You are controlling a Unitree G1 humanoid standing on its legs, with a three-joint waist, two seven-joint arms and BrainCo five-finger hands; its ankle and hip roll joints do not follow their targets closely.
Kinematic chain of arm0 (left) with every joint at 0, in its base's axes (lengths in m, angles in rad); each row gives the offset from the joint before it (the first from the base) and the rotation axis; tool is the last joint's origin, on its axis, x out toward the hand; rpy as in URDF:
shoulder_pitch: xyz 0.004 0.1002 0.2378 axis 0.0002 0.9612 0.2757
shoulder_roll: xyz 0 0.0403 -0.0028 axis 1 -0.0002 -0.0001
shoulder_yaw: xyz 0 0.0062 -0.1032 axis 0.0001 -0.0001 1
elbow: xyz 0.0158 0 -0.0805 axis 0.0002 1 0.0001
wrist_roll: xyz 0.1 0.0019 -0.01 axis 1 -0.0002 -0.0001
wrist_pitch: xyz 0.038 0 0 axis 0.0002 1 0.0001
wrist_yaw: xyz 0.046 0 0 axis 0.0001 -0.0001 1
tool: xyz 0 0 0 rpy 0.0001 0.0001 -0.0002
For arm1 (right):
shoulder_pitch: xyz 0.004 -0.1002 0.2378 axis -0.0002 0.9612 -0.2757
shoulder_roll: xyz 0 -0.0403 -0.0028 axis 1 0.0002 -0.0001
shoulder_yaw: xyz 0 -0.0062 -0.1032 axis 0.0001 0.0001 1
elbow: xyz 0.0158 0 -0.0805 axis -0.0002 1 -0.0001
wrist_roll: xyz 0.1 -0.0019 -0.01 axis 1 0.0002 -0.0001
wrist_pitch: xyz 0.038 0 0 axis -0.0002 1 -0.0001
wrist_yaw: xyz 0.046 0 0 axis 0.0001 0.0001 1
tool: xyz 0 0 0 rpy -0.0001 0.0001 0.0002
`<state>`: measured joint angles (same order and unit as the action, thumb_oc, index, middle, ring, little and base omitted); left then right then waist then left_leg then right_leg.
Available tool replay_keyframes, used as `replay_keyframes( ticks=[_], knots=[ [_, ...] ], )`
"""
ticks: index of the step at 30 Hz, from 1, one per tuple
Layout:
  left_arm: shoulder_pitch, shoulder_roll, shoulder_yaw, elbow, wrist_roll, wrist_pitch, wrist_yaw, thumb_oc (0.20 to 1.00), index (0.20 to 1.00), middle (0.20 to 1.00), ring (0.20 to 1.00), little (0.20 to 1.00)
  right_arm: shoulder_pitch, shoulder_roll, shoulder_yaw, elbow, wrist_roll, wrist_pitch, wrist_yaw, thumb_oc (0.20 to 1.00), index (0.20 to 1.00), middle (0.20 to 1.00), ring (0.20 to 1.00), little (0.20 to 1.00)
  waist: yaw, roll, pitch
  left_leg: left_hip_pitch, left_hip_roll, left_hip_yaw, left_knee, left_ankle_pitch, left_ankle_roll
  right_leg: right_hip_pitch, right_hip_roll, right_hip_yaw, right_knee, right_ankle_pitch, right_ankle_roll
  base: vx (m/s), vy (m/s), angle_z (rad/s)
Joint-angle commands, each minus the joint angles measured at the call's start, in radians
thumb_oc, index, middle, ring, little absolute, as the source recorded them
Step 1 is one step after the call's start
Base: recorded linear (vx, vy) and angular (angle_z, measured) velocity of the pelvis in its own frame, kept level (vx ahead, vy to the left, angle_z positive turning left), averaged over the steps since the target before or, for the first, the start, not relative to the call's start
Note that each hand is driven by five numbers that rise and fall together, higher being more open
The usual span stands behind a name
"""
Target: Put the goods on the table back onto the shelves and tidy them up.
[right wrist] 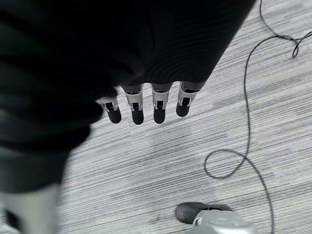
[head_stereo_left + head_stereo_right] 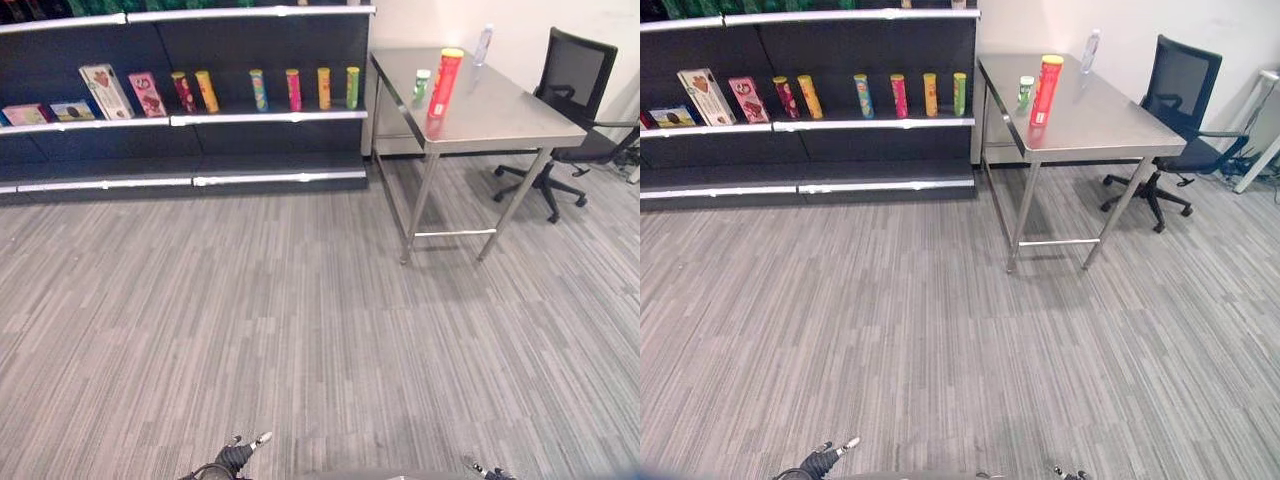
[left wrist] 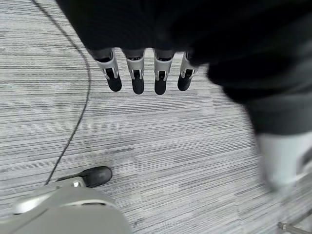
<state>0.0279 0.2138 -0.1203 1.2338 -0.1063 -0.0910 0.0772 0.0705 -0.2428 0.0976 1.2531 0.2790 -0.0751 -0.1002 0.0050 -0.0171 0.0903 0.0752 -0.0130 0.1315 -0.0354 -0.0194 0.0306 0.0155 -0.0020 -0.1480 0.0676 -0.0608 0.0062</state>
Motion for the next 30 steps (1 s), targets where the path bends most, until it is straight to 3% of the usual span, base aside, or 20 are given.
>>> replay_keyframes(
  ticks=[1, 21, 27, 28, 30],
  knots=[
    [-0.076, 0.024, -0.014, 0.022, -0.006, -0.031, 0.019, 1.000, 1.000, 1.000, 1.000, 1.000, -0.073, -0.031, -0.032, 0.026, 0.039, -0.021, -0.017, 1.000, 1.000, 1.000, 1.000, 1.000, -0.006, 0.008, 0.036, 0.064, 0.079, 0.059, 0.001, -0.044, -0.115, 0.069, -0.074, -0.001, -0.033, -0.060, 0.161, -0.01, -0.005, 0.03],
    [-0.097, 0.029, -0.044, 0.023, 0.029, -0.024, 0.014, 1.000, 1.000, 1.000, 1.000, 1.000, -0.082, -0.034, -0.002, 0.030, 0.009, -0.009, -0.005, 1.000, 1.000, 1.000, 1.000, 1.000, -0.013, 0.008, 0.061, 0.027, 0.100, 0.055, 0.012, -0.029, -0.130, 0.032, -0.054, 0.010, -0.018, -0.068, 0.151, -0.02, -0.028, 0.00],
    [-0.110, 0.034, -0.047, 0.004, 0.000, -0.025, -0.002, 1.000, 1.000, 1.000, 1.000, 1.000, -0.084, -0.037, 0.004, 0.028, 0.030, -0.011, 0.014, 1.000, 1.000, 1.000, 1.000, 1.000, -0.017, 0.003, 0.101, -0.045, 0.125, 0.033, 0.147, -0.051, -0.139, 0.007, -0.031, 0.023, 0.029, -0.089, 0.123, -0.04, -0.085, 0.00],
    [-0.114, 0.034, -0.050, 0.001, 0.001, -0.026, 0.001, 1.000, 1.000, 1.000, 1.000, 1.000, -0.086, -0.045, 0.004, 0.029, 0.034, -0.013, 0.015, 1.000, 1.000, 1.000, 1.000, 1.000, -0.011, -0.010, 0.124, -0.101, 0.124, 0.021, 0.256, -0.064, -0.137, 0.009, -0.032, 0.020, 0.042, -0.096, 0.110, -0.01, -0.098, 0.04],
    [-0.119, 0.029, -0.051, 0.001, -0.003, -0.026, 0.005, 1.000, 1.000, 1.000, 1.000, 1.000, -0.091, -0.052, 0.001, 0.026, 0.040, -0.014, 0.008, 1.000, 1.000, 1.000, 1.000, 1.000, -0.004, -0.020, 0.144, -0.160, 0.116, -0.004, 0.342, -0.046, -0.134, 0.011, -0.036, 0.021, 0.047, -0.097, 0.099, 0.03, -0.085, 0.01]
  ],
)
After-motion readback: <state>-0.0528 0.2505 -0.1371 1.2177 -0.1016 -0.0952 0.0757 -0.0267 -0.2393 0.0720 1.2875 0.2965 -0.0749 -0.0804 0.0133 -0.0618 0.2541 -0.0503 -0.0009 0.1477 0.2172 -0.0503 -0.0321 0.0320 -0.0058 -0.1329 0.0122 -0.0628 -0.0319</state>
